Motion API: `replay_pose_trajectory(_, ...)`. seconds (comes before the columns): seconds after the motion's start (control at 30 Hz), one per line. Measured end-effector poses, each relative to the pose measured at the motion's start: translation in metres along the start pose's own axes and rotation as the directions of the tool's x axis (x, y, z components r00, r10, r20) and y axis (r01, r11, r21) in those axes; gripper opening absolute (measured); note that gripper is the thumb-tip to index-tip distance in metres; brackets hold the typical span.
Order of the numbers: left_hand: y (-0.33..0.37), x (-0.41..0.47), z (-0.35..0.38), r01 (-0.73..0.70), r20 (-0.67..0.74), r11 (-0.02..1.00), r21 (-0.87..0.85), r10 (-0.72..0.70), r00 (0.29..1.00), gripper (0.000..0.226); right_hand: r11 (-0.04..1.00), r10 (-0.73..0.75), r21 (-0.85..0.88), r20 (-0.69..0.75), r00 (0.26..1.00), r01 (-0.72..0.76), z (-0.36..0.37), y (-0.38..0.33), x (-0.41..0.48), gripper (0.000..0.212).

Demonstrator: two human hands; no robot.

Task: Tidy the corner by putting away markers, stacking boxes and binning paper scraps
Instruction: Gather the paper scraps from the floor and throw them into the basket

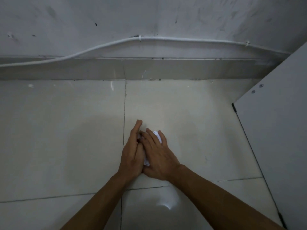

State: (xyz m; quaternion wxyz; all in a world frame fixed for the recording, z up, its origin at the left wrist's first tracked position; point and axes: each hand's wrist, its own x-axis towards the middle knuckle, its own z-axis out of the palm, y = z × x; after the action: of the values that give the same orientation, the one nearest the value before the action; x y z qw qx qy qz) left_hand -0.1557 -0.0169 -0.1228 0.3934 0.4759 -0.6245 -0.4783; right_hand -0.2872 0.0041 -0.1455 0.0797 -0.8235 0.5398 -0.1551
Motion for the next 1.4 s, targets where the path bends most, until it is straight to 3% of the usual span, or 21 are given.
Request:
replay_pose_trajectory(0.13,-0.006,0.0,0.001,-0.017,0.085,0.999,-0.033,0.019,0.996,0.067,0.997,0.003,0.071,-0.015,1.0,-0.002,-0.001,0.001,0.001,0.07)
replay_pose_trajectory(0.23,-0.003,0.005,-0.001,0.062,0.077,0.987,-0.145,-0.051,0.996,0.067,0.998,0.0,0.055,-0.068,0.998,0.004,0.005,0.001,0.0,0.067)
replay_pose_trajectory(0.43,-0.002,0.006,-0.002,0.077,0.043,0.98,-0.182,-0.07,0.997,0.077,0.999,-0.016,-0.037,-0.114,0.993,0.011,0.001,-0.005,0.004,0.041)
replay_pose_trajectory(0.63,-0.001,0.008,-0.004,0.105,-0.059,0.949,-0.298,-0.128,0.99,0.06,0.999,-0.041,-0.037,-0.042,0.998,0.039,-0.005,-0.008,0.005,0.032)
replay_pose_trajectory(0.8,0.003,0.007,-0.009,0.153,-0.134,0.901,-0.405,-0.224,0.965,0.039,0.997,-0.082,-0.012,-0.079,0.993,0.081,-0.007,-0.008,0.005,0.025)
replay_pose_trajectory(0.97,-0.002,-0.001,-0.02,0.138,-0.159,0.949,-0.283,-0.189,0.969,0.045,0.992,-0.072,0.088,-0.153,0.986,0.086,-0.007,-0.011,0.003,0.021)
replay_pose_trajectory(1.03,-0.005,-0.004,-0.023,0.122,-0.16,0.969,-0.217,-0.158,0.974,0.047,0.971,0.024,0.239,-0.207,0.978,0.026,-0.008,-0.005,0.008,0.007)
replay_pose_trajectory(1.2,0.0,-0.011,-0.032,0.118,-0.187,0.98,-0.16,-0.147,0.971,0.037,0.809,0.409,0.54,-0.231,0.883,-0.233,-0.027,0.004,0.018,0.009)
replay_pose_trajectory(1.3,0.004,-0.016,-0.041,0.113,-0.209,0.992,-0.062,-0.124,0.97,0.035,0.703,0.539,0.645,-0.209,0.816,-0.299,-0.044,-0.001,0.025,0.008)
replay_pose_trajectory(1.4,0.009,-0.02,-0.053,0.128,-0.222,0.989,0.08,-0.107,0.969,0.026,0.669,0.562,0.668,-0.167,0.81,-0.326,-0.05,-0.005,0.031,0.011)
